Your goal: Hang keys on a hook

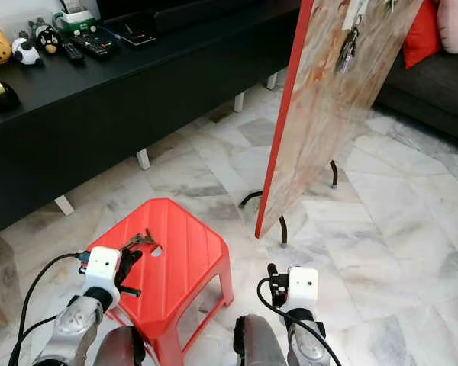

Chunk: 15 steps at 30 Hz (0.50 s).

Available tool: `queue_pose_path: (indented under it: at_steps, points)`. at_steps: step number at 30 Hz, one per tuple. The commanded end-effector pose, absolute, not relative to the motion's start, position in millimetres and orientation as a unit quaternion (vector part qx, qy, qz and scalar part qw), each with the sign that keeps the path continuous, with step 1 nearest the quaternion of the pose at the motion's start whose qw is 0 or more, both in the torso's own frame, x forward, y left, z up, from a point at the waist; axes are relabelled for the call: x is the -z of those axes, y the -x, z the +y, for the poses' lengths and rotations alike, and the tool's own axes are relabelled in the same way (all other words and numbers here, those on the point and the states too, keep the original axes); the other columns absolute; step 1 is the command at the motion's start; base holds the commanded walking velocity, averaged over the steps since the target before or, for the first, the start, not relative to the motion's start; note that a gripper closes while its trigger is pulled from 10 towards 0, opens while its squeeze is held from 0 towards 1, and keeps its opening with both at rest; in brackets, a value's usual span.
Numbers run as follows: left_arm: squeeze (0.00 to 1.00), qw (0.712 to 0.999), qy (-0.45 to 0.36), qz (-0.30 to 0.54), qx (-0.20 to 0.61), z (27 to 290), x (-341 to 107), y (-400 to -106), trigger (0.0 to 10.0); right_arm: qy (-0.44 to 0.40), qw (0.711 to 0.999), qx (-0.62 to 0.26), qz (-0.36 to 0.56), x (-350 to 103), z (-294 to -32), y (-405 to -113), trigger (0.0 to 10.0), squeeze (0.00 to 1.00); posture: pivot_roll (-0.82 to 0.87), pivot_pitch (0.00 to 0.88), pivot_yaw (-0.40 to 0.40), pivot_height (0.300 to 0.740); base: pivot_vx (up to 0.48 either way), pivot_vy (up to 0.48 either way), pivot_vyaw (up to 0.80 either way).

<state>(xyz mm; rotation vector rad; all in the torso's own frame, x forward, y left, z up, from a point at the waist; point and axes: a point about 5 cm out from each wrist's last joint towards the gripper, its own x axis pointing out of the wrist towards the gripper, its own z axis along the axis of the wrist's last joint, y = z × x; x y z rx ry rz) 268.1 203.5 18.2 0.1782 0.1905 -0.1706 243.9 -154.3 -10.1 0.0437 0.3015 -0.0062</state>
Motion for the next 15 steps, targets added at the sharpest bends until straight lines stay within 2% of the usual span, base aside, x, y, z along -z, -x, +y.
queue_pose_path:
  at_steps: [1,9,15]
  points:
    - [0.00,0.987,-0.098,0.098,0.082,211,-18,-263,0.0,-0.020,0.989,0.009,0.149,10,-159,-243,10.0,0.00,0.00,0.071,-0.114,0.600,0.000,0.000,0.00]
    - [0.00,0.991,-0.084,0.084,0.053,227,-24,-254,0.0,-0.021,0.988,0.007,0.151,11,-157,-243,10.0,0.00,0.00,0.069,-0.115,0.600,0.000,0.000,0.00]
    - [0.00,0.989,-0.096,0.084,0.081,224,-24,-245,0.0,-0.021,0.988,0.007,0.152,11,-158,-244,10.0,0.00,0.00,0.066,-0.116,0.600,0.000,0.000,0.00]
